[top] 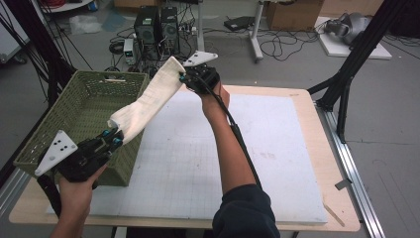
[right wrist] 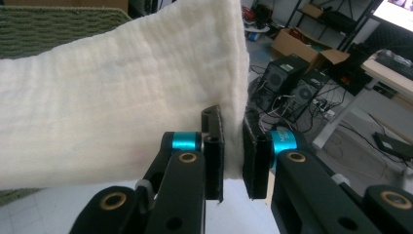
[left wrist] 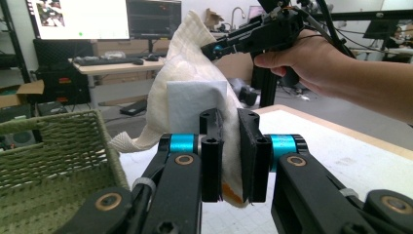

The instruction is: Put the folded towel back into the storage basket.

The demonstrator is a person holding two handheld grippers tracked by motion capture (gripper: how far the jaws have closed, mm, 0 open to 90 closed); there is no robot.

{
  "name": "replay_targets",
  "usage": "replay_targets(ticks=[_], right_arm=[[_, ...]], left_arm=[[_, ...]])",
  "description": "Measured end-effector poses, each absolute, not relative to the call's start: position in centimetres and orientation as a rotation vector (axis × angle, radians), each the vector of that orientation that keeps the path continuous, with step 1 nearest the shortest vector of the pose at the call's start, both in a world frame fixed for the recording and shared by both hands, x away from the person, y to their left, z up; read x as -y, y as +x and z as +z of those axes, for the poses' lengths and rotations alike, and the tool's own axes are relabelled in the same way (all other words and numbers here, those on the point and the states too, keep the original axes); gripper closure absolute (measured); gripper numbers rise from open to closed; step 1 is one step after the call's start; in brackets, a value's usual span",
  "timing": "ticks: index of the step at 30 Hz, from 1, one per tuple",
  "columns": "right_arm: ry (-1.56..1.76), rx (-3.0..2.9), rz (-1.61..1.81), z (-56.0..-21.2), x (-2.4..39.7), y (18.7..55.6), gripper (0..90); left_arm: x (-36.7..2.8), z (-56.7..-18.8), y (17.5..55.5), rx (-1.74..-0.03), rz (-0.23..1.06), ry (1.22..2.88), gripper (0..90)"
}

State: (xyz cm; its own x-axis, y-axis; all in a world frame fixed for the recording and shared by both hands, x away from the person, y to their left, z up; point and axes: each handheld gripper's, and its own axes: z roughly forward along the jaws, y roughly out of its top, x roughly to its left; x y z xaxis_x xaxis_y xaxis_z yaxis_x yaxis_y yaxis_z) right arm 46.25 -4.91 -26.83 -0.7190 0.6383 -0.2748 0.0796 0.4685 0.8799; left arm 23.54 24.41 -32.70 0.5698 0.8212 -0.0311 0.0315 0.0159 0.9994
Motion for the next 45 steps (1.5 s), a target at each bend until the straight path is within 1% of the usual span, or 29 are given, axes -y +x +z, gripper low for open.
replay_targets(ticks=[10,21,32,40,41,42,43,44,45], right_arm=[[0.552,-2.141,1.255,-26.0,1.3,47.4,81.5],[0.518,-2.169,1.267,-25.9,-2.7,48.5,81.4],[0.471,-2.196,1.274,-25.9,-7.8,49.1,81.4],[0.452,-2.218,1.274,-26.2,-11.6,49.3,81.4],[0.452,-2.218,1.274,-26.2,-11.6,49.3,81.4],[0.45,-2.222,1.273,-26.3,-12.0,49.4,81.4],[0.455,-2.224,1.263,-26.3,-12.4,49.4,81.3],[0.457,-2.223,1.254,-26.4,-12.8,49.4,80.4],[0.458,-2.22,1.246,-26.5,-13.2,49.4,77.4]], left_arm=[[-25.9,-32.5,23.1,-0.814,0.764,1.413,80.8],[-28.7,-32.5,22.8,-0.887,0.798,1.362,80.7],[-30.6,-32.2,21.7,-0.958,0.897,1.367,80.5],[-32.2,-32.7,21.3,-1.055,0.924,1.379,78.9],[-32.4,-32.8,21.3,-1.067,0.931,1.384,78.9],[-32.5,-32.9,21.4,-1.087,0.931,1.385,76.7],[-32.7,-33.0,21.4,-1.112,0.928,1.384,72.5],[-32.9,-33.0,21.5,-1.133,0.923,1.381,66.4],[-33.1,-33.0,21.5,-1.155,0.922,1.375,58.9]])
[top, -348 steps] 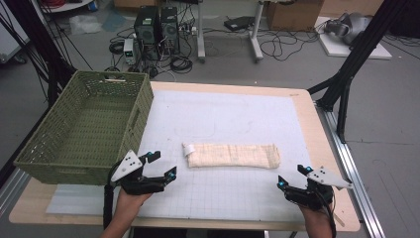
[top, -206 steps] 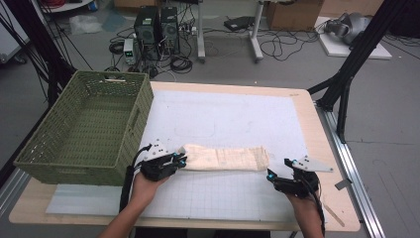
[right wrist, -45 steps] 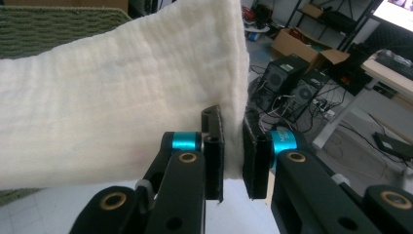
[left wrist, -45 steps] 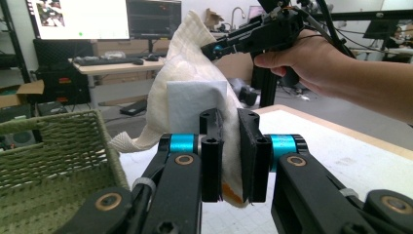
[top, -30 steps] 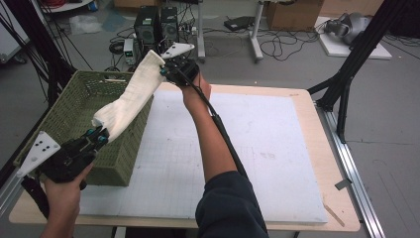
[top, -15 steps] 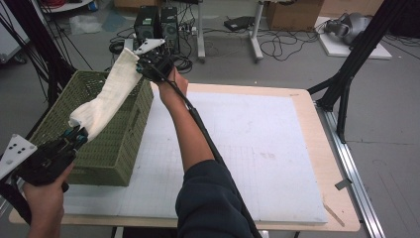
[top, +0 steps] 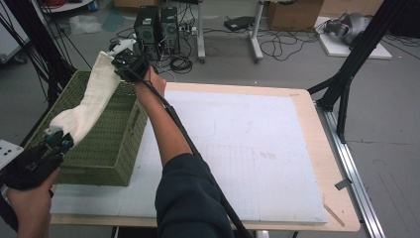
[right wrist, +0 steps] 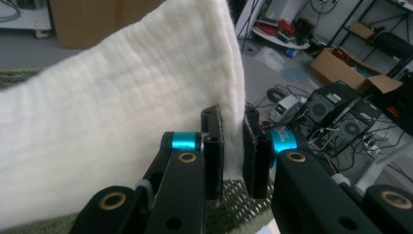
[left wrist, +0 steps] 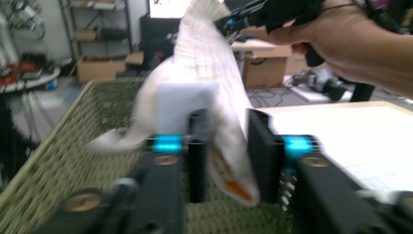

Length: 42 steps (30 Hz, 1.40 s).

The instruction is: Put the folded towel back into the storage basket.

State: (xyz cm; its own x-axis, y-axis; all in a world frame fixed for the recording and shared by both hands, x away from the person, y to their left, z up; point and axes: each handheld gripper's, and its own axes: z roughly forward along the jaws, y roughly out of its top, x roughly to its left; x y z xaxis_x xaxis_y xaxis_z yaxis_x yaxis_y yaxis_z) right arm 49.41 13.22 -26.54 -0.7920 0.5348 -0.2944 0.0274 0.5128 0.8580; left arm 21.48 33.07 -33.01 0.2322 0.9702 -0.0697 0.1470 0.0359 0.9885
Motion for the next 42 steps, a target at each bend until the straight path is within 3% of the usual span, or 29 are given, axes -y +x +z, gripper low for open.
replay_targets(ticks=[2,5,16,27,42], right_arm=[[0.476,-2.208,1.246,-26.8,-13.8,49.3,63.6],[0.477,-2.217,1.247,-27.1,-14.2,49.1,57.8],[0.49,-2.215,1.267,-26.2,-10.8,48.1,49.5],[0.6,-2.253,1.309,-27.2,-2.8,46.6,36.3],[0.764,-2.163,1.354,-28.4,8.7,42.3,28.0]], left_arm=[[-33.3,-32.9,21.4,-1.189,0.962,1.352,43.6],[-33.5,-32.7,21.2,-1.195,0.993,1.34,36.0],[-32.4,-32.6,21.7,-1.157,0.92,1.342,32.2],[-30.1,-32.6,23.1,-1.099,0.785,1.364,19.3],[-25.4,-32.7,24.6,-0.965,0.623,1.421,19.3]])
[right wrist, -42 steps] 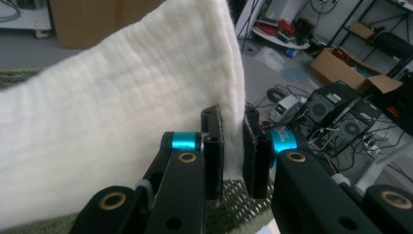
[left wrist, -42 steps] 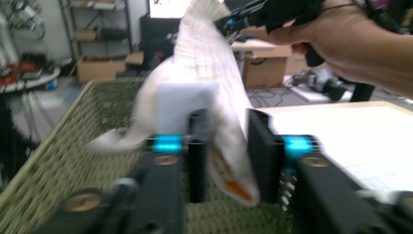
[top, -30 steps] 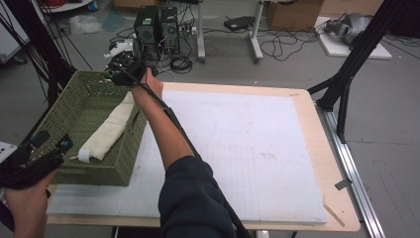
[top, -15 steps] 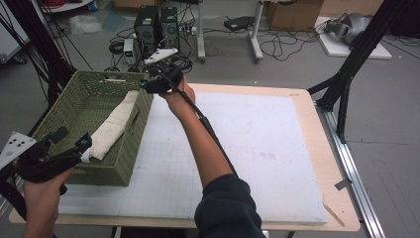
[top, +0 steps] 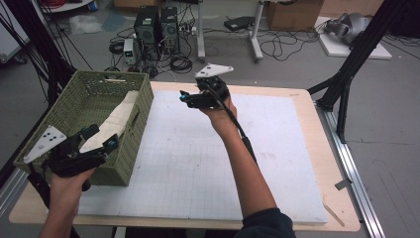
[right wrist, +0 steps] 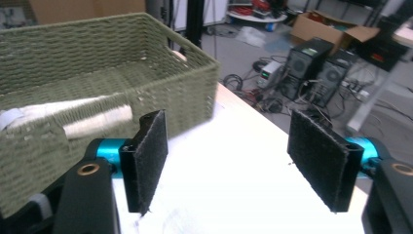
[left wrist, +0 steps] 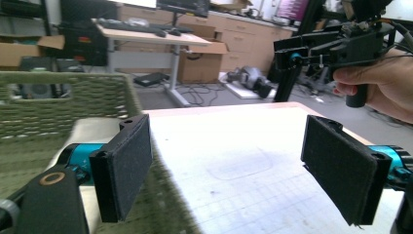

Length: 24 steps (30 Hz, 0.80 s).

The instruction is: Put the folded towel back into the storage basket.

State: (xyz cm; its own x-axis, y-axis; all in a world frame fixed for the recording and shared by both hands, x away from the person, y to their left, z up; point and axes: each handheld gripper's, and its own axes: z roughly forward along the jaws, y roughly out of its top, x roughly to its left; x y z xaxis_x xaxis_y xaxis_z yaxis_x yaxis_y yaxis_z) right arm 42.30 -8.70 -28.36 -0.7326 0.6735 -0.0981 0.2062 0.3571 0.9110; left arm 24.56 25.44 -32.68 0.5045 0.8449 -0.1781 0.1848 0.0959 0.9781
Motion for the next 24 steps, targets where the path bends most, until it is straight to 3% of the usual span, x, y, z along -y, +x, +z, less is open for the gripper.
replay_targets(ticks=[11,24], right_arm=[[0.849,-2.137,1.319,-30.5,15.5,39.2,21.8],[0.929,-2.096,1.283,-33.4,23.0,34.5,21.2]], left_arm=[[-21.7,-33.3,25.5,-0.854,0.538,1.502,19.3],[-17.6,-34.8,26.4,-0.739,0.495,1.581,19.8]])
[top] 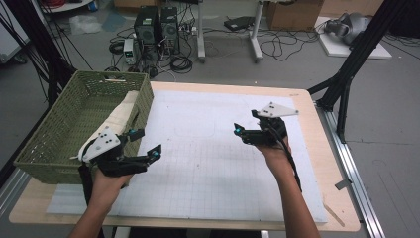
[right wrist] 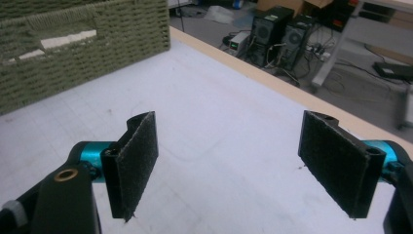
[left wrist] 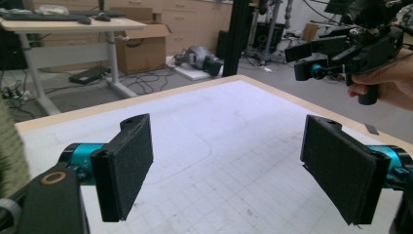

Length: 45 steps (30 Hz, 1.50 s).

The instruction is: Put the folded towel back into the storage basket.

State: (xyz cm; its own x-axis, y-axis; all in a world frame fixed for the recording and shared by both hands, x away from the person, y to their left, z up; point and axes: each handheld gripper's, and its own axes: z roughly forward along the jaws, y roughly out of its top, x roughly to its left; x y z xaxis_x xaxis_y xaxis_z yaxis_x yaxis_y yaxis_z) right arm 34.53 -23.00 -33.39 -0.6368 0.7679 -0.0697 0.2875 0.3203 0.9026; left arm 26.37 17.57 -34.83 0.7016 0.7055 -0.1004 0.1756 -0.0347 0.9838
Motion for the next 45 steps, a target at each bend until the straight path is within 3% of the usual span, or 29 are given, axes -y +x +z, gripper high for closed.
replay_targets(ticks=[17,27,45], right_arm=[[1.065,-1.985,1.204,-38.4,30.2,26.8,21.1],[1.105,-1.977,1.133,-41.2,32.0,25.7,21.1],[1.081,-1.969,1.148,-40.8,30.9,25.7,21.2]], left_arm=[[-12.6,-39.7,27.5,-0.619,0.349,1.663,19.7],[-11.1,-41.2,27.6,-0.606,0.35,1.718,19.8],[-12.1,-41.4,26.8,-0.629,0.379,1.704,19.9]])
